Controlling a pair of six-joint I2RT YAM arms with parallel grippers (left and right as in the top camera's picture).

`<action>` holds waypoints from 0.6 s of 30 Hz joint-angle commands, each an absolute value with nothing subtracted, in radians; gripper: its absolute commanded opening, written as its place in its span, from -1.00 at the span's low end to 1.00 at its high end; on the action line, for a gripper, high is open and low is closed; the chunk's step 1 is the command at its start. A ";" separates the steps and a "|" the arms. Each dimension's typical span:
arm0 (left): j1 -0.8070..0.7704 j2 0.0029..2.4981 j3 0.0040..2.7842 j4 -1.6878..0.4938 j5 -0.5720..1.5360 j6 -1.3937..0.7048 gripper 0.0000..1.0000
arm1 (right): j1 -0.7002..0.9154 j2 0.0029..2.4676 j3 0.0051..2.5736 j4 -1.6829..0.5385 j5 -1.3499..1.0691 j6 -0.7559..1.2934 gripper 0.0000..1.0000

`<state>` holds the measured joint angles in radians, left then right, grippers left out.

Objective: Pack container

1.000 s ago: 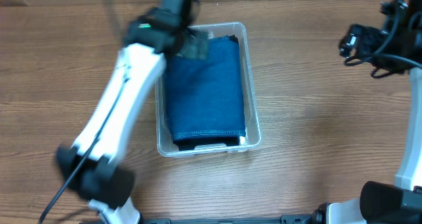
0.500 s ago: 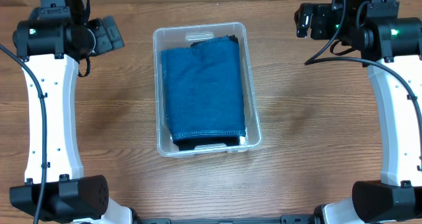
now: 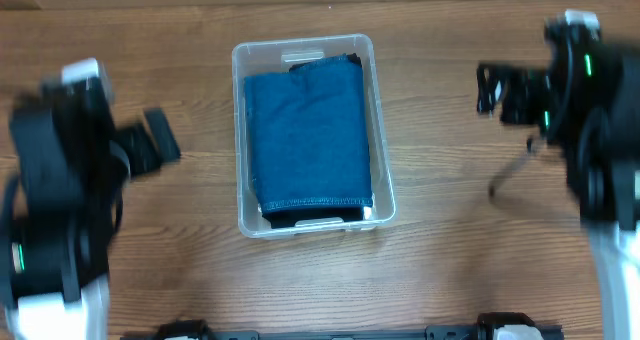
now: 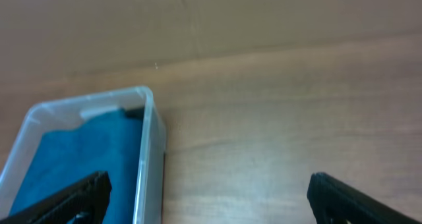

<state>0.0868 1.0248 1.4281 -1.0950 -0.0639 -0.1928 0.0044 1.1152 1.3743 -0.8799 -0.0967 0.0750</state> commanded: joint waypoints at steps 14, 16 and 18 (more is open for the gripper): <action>0.089 0.608 1.054 -1.301 -0.078 -0.157 1.00 | 0.004 0.587 0.894 -1.102 -0.035 0.079 1.00; 0.089 0.608 1.054 -1.305 -0.078 -0.157 0.99 | 0.004 0.587 0.894 -1.138 -0.035 0.079 1.00; 0.089 0.608 1.054 -1.305 -0.078 -0.157 1.00 | 0.004 0.587 0.894 -1.154 -0.035 0.079 1.00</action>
<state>0.0868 0.6170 1.0588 -1.3056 -0.0654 -0.1757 0.0044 0.5880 0.8955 -1.1446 -0.0441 0.0753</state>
